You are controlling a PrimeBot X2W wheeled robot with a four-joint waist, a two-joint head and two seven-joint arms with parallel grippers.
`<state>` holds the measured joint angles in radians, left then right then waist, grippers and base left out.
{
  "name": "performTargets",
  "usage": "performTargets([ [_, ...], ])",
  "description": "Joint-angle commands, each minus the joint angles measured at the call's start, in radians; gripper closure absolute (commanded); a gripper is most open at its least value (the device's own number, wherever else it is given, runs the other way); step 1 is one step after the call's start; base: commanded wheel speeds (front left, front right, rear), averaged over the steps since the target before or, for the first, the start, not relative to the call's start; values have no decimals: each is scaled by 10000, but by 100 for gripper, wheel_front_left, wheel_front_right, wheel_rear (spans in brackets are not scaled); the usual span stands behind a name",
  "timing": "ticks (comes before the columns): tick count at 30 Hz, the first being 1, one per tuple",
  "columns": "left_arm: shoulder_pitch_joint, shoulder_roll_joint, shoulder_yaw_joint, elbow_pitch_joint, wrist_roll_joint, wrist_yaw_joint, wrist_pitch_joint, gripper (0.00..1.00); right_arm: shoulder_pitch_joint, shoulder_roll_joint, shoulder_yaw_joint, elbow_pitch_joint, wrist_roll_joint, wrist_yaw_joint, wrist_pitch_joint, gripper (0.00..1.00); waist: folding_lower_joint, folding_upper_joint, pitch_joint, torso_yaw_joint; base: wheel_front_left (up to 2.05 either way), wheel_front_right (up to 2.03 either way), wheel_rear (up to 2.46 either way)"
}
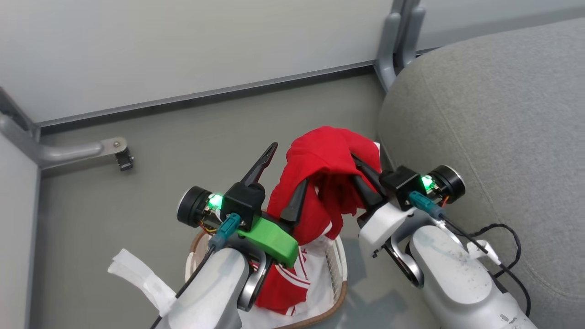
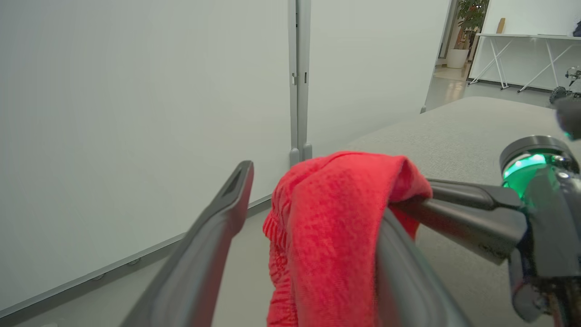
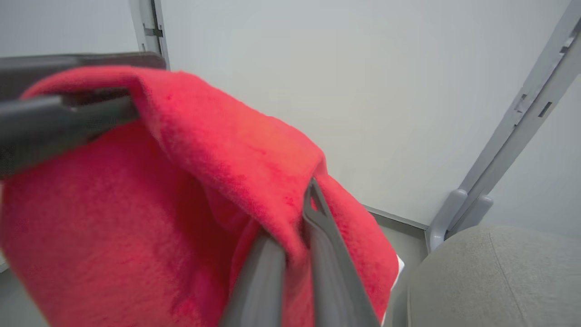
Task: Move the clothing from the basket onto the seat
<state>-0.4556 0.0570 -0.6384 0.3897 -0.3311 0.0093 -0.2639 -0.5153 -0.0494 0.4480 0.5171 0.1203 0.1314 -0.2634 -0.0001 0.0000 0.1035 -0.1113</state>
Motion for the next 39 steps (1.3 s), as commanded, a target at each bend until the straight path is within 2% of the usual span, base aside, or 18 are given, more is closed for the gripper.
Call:
performTargets([
  [1, 103, 92, 96, 21, 103, -56, -7, 0, 190, -42, -140, -122, -56, -14, -20, 100, 1, 0, 196, -841, 0, 0, 0],
  [21, 52, 199, 476, 412, 651, -417, -7, 0, 614, -31, -1389, -1051, 72, -14, -18, 100, 1, 0, 833, -4038, 0, 0, 0],
  [29, -193, 85, 202, 743, 656, -802, -7, 0, 1004, -28, -2221, -1285, -217, -14, -18, 100, 1, 0, 1075, -4242, 0, 0, 0],
  [33, -331, 61, 111, 919, 710, -870, -7, 0, 1090, -31, -2410, -1309, -516, -14, -18, 100, 1, 0, 1203, -4285, 0, 0, 0],
  [39, -295, 109, 170, 1101, 826, -897, -7, 0, 425, -34, -2937, -1093, -1324, -14, -18, 100, 1, 0, 1558, -4306, 0, 0, 0],
])
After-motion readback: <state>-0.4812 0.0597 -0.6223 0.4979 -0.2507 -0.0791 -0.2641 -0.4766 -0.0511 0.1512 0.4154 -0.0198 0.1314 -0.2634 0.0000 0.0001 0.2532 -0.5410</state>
